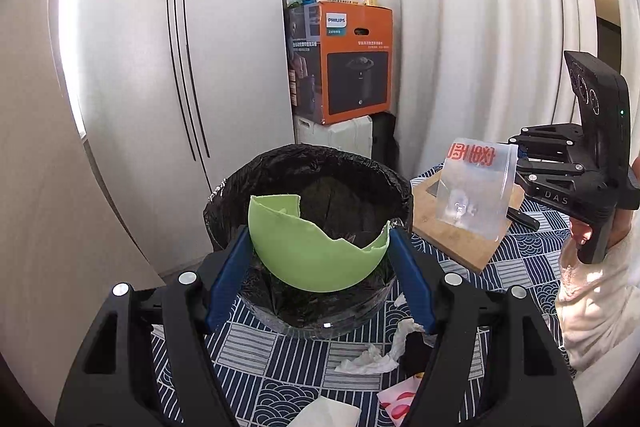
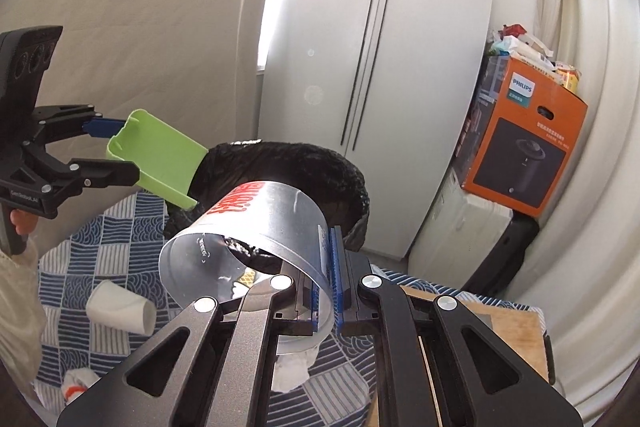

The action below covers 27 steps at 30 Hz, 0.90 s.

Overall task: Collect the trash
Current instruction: 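Lift and carry the green scoop and clear container over the trash bin, then open both tools to drop the scoop and container into the bin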

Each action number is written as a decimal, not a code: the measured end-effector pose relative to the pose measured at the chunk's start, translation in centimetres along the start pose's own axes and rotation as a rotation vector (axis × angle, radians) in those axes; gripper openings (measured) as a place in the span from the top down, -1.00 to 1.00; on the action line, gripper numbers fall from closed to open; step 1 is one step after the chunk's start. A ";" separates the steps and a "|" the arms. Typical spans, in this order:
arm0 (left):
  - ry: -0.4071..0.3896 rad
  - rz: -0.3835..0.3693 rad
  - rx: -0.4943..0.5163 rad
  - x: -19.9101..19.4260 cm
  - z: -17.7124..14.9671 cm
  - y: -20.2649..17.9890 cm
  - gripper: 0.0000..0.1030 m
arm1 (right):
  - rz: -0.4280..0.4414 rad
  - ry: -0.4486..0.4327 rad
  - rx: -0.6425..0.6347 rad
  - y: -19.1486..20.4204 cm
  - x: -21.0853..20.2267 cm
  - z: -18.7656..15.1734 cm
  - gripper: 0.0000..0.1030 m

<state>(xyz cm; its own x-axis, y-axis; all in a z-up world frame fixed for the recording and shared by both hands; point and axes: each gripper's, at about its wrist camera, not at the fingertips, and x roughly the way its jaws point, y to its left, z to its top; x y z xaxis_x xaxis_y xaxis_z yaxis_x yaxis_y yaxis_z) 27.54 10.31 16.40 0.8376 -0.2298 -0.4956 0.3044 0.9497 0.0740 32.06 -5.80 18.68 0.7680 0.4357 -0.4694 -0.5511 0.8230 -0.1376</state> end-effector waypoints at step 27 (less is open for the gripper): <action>0.041 0.006 -0.023 6.7 -1.7 3.4 -0.89 | -0.026 -0.007 0.021 -1.2 8.1 0.6 -0.69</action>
<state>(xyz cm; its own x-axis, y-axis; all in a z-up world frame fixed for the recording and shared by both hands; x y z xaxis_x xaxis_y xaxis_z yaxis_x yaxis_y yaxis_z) 33.47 12.39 11.85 0.8197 -0.2156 -0.5307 0.2883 0.9558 0.0570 39.15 -2.99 15.56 0.7839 0.4167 -0.4602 -0.5243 0.8414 -0.1311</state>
